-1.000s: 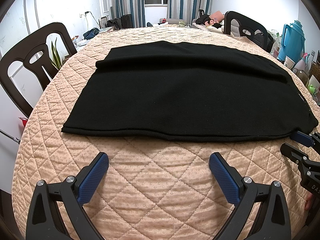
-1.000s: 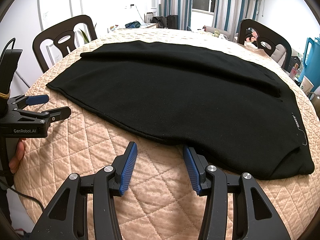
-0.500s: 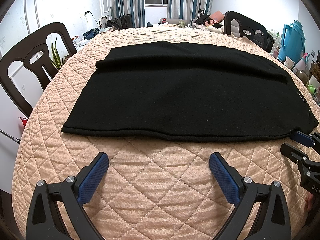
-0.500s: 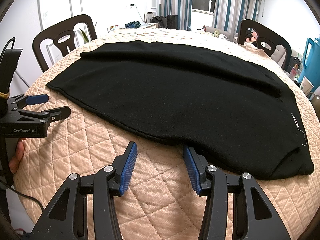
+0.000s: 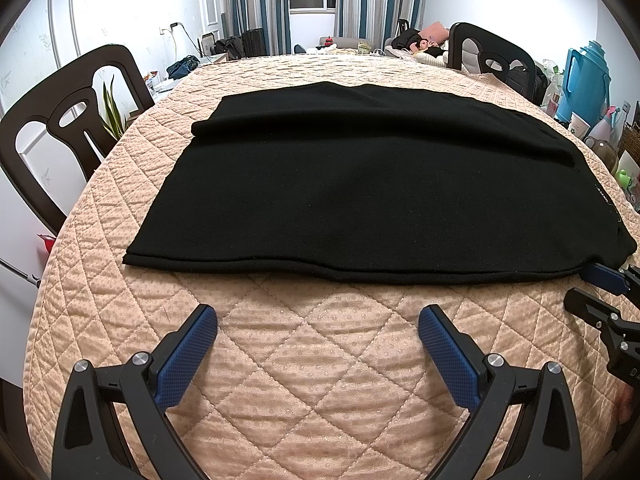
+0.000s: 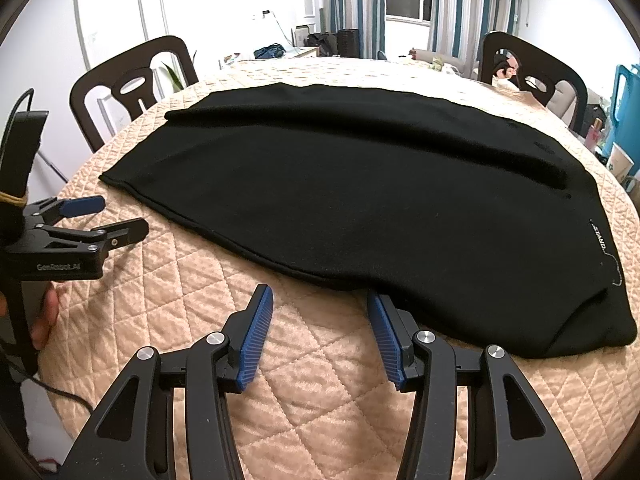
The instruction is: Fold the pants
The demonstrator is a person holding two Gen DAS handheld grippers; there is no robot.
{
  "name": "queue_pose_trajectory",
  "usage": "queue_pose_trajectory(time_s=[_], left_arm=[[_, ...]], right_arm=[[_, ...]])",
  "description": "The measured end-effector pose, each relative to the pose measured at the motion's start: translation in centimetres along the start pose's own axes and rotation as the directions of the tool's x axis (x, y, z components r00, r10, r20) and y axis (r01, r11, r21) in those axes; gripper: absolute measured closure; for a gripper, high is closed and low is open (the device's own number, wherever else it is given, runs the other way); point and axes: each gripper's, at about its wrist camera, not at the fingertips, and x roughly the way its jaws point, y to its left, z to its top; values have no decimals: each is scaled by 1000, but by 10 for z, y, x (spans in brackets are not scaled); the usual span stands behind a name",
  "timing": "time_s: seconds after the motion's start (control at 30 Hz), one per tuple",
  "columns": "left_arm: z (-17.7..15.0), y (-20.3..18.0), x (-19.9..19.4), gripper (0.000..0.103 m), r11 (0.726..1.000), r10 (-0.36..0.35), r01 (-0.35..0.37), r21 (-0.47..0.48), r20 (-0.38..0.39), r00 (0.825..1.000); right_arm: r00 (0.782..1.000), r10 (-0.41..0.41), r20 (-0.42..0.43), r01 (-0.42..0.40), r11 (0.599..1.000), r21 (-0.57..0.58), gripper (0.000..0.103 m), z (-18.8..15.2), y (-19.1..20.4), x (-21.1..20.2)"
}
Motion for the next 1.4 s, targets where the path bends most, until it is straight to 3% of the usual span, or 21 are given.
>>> queue_pose_trajectory(time_s=[0.2, 0.4, 0.6, 0.8, 0.9, 1.03, 1.23, 1.4], left_arm=[[0, 0, 0, 1, 1000, 1, -1, -1, 0, 1000], [0, 0, 0, 1, 1000, 2, -2, 0, 0, 1000], [0, 0, 0, 1, 1000, 1, -1, 0, 0, 1000], [0, 0, 0, 1, 1000, -2, 2, -2, -1, 1000], [1, 3, 1, 1, 1000, -13, 13, -9, 0, 1000], [3, 14, -3, 1, 997, -55, 56, -50, 16, 998], [8, 28, -2, 1, 978, -114, 121, -171, 50, 992], [17, 44, 3, 1, 947, -152, 171, -271, 90, 984]], right_arm=[[999, 34, 16, -35, 999, 38, 53, -7, -12, -9], [999, -33, 36, 29, 994, 103, 53, -11, -36, -16], [996, -93, 7, 93, 994, -48, 53, -13, -25, -11], [1000, 4, 6, -4, 1000, 23, 53, -13, -44, -14], [999, 27, 34, -31, 991, 127, 53, -22, -66, -24], [998, -11, 65, -9, 958, 288, 53, -34, -104, -38], [992, -75, 106, 8, 852, 524, 53, -52, -167, -54], [982, -50, 181, -79, 763, 642, 53, -57, -202, -58]])
